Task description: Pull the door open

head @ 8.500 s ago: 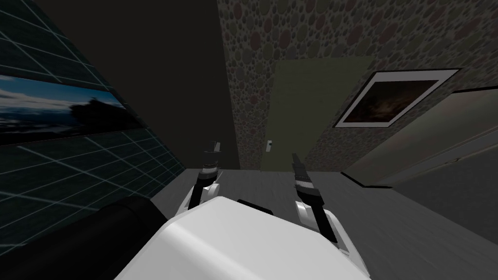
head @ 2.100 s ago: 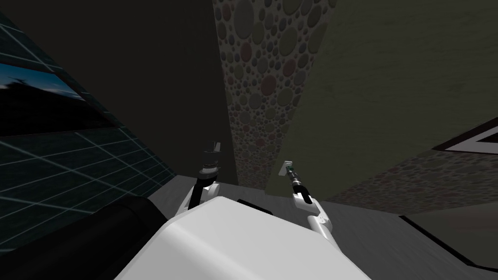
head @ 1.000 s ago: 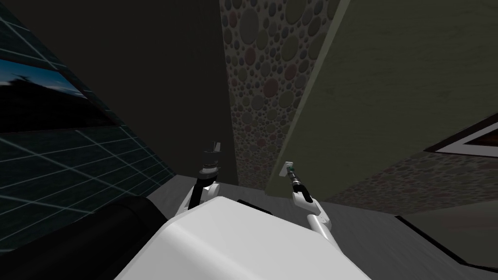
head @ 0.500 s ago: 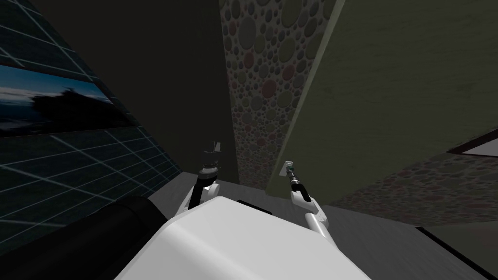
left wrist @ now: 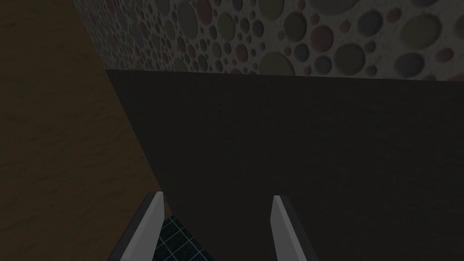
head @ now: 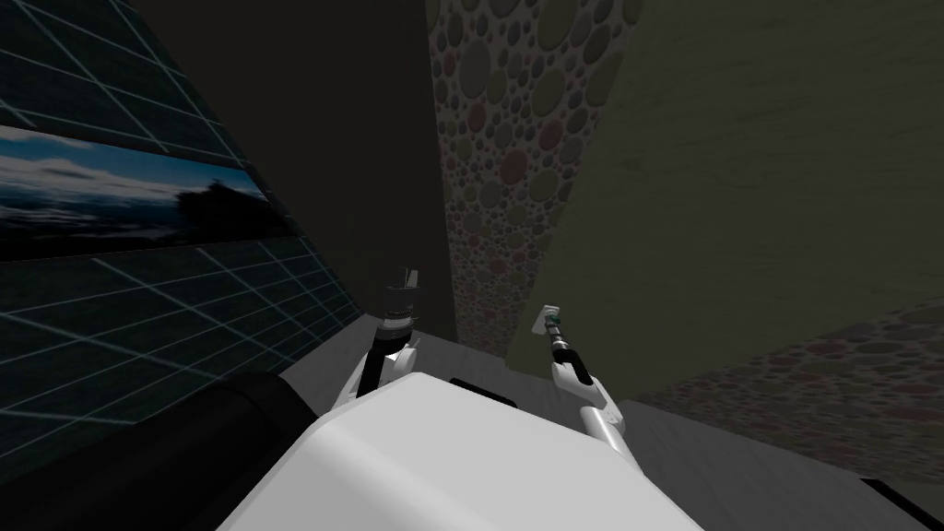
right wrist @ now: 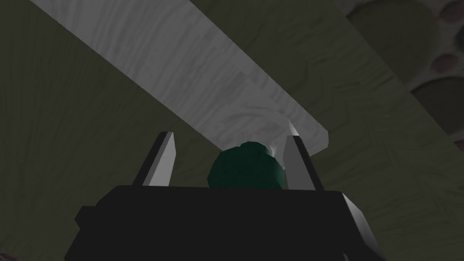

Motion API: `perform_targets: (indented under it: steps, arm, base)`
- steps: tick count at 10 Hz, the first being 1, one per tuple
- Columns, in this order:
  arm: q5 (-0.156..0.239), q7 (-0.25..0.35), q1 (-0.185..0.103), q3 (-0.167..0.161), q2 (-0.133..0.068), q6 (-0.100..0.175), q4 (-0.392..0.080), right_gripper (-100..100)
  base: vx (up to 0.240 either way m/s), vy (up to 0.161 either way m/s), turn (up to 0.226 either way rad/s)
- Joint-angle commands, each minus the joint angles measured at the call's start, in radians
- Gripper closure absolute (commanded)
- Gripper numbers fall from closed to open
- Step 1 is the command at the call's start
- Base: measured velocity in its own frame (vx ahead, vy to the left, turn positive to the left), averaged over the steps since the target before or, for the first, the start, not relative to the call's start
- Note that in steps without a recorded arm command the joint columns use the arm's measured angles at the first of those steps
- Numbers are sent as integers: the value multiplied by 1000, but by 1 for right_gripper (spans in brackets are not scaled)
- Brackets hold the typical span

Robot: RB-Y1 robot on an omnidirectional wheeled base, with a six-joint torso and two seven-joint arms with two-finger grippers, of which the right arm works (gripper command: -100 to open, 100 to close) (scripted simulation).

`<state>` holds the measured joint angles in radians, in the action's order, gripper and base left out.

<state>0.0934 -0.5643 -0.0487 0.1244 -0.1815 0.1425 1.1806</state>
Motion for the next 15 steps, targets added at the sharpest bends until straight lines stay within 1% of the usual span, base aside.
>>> perform_targets:
  steps: [1, 3, 4, 5, 6, 7, 8, 10, 11, 12, 13, 15]
  arm:
    - [12, 28, 4, 16, -6, 4, -19, 100]
    - [53, 90, 10, 9, -10, 16, -12, 100]
    - [53, 102, 10, 9, -10, 16, -12, 100]
    - [75, 136, 13, 6, -12, 23, -9, 100]
    - [75, 139, 13, 6, -12, 23, -9, 100]
    - [99, 176, 16, 2, -15, 30, -5, 100]
    - [99, 179, 16, 2, -15, 30, -5, 100]
    - [148, 242, 23, -5, -19, 45, 3, 100]
    - [148, 257, 23, -5, -19, 45, 3, 100]
    - [174, 293, 27, -9, -22, 53, 8, 100]
    - [174, 297, 27, -9, -22, 53, 8, 100]
    - [228, 366, 34, -17, -27, 69, 17, 100]
  base:
    - [-60, -69, 72]
    - [-54, -48, 132]
    - [-68, -39, 82]
    - [-64, -46, 97]
    - [-38, -33, 56]
    - [-36, -32, 112]
    - [-33, -27, 69]
    - [-69, -43, 141]
    - [-64, -67, 83]
    - [-62, -44, 110]
    - [-48, -23, 67]
    - [-63, -43, 140]
